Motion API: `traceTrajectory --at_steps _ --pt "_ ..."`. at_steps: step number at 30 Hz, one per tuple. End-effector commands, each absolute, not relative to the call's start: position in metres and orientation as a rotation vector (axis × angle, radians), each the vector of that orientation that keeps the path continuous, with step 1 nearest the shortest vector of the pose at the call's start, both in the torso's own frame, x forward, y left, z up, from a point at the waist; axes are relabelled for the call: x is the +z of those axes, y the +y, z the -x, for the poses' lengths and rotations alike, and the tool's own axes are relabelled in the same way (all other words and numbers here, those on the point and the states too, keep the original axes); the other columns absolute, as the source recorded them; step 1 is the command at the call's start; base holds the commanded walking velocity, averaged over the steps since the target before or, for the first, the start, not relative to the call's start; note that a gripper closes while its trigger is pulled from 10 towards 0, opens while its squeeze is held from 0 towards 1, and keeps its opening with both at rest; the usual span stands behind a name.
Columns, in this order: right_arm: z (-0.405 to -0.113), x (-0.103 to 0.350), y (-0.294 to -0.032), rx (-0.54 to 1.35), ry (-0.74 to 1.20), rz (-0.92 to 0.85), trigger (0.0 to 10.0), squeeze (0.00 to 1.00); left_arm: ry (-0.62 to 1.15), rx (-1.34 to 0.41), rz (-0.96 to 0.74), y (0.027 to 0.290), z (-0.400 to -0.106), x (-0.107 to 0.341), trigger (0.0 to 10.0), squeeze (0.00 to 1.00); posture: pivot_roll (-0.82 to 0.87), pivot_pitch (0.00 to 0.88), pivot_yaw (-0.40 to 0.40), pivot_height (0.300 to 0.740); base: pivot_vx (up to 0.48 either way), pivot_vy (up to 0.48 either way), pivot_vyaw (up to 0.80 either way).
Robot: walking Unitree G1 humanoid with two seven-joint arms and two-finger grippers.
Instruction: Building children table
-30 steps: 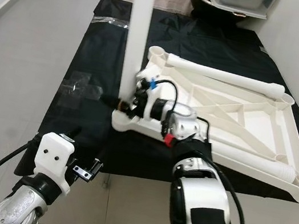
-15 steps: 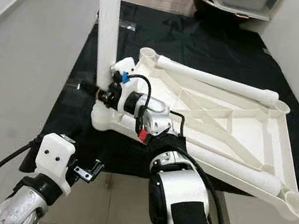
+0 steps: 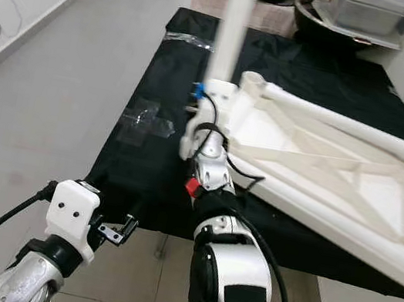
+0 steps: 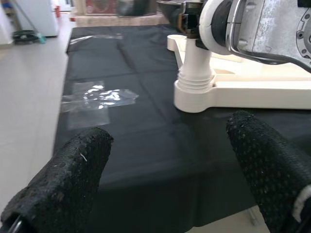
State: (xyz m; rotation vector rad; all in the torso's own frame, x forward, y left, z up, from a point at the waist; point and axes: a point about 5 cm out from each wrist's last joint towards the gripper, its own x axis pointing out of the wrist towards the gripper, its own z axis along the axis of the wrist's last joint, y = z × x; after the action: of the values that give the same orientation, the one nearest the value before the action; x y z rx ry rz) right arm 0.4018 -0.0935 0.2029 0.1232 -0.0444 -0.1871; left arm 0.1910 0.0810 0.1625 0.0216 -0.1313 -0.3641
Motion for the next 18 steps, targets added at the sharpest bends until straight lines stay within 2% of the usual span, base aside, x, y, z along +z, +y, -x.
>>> traceTrajectory --at_steps 1,2,3,4,5,6,9,10,13,14,17,18 --pt "-0.400 0.208 -0.091 -0.244 -0.058 -0.182 0.0 0.00 -0.114 -0.377 -0.026 0.080 -0.190 0.158 10.0 0.00 0.11 0.099 -0.089 0.740 0.000 0.000 0.00" --pt "-0.398 0.209 -0.081 -0.195 -0.071 -0.197 9.0 0.00 -0.113 -0.377 -0.026 0.079 -0.190 0.158 10.0 0.00 0.11 0.099 -0.089 0.740 0.000 0.000 0.00" --pt "-0.397 0.209 -0.075 -0.157 -0.081 -0.203 9.0 0.00 -0.113 -0.377 -0.026 0.079 -0.190 0.158 10.0 0.00 0.11 0.099 -0.089 0.740 0.000 0.000 0.00" --pt "-0.396 0.210 -0.070 -0.123 -0.096 -0.217 10.0 0.00 -0.112 -0.378 -0.026 0.079 -0.189 0.158 10.0 0.00 0.11 0.096 -0.090 0.740 0.000 0.000 0.00" --pt "-0.396 0.210 -0.070 -0.123 -0.096 -0.217 10.0 0.00 -0.112 -0.378 -0.026 0.079 -0.189 0.158 10.0 0.00 0.11 0.096 -0.090 0.740 0.000 0.000 0.00" --pt "-0.394 0.215 -0.064 -0.078 -0.140 -0.221 10.0 1.00 -0.111 -0.379 -0.027 0.079 -0.189 0.158 10.0 0.00 0.11 0.093 -0.089 0.740 0.000 0.000 0.00" --pt "-0.392 0.220 -0.061 -0.027 -0.183 -0.217 10.0 1.00 -0.110 -0.381 -0.028 0.079 -0.189 0.158 10.0 0.00 0.11 0.093 -0.090 0.740 0.000 0.000 0.00" --pt "-0.393 0.224 -0.064 0.004 -0.209 -0.180 10.0 0.39 -0.108 -0.381 -0.027 0.079 -0.189 0.157 10.0 0.00 0.11 0.093 -0.090 0.740 0.000 0.000 0.00" --pt "-0.394 0.225 -0.066 0.024 -0.214 -0.168 10.0 0.39 -0.107 -0.380 -0.026 0.079 -0.189 0.157 10.0 0.00 0.11 0.089 -0.089 0.740 0.000 0.000 0.00" --pt "-0.395 0.226 -0.069 0.062 -0.225 -0.159 10.0 0.00 -0.107 -0.381 -0.026 0.078 -0.189 0.157 10.0 0.00 0.11 0.086 -0.088 0.740 0.000 0.000 0.00" --pt "-0.395 0.226 -0.069 0.062 -0.225 -0.159 10.0 0.00 -0.107 -0.381 -0.026 0.078 -0.189 0.157 10.0 0.00 0.11 0.086 -0.088 0.740 0.000 0.000 0.00" --pt "-0.398 0.225 -0.071 0.179 -0.211 -0.174 10.0 0.00 -0.107 -0.380 -0.026 0.079 -0.189 0.157 10.0 0.00 0.10 0.084 -0.086 0.740 0.000 0.000 0.00"
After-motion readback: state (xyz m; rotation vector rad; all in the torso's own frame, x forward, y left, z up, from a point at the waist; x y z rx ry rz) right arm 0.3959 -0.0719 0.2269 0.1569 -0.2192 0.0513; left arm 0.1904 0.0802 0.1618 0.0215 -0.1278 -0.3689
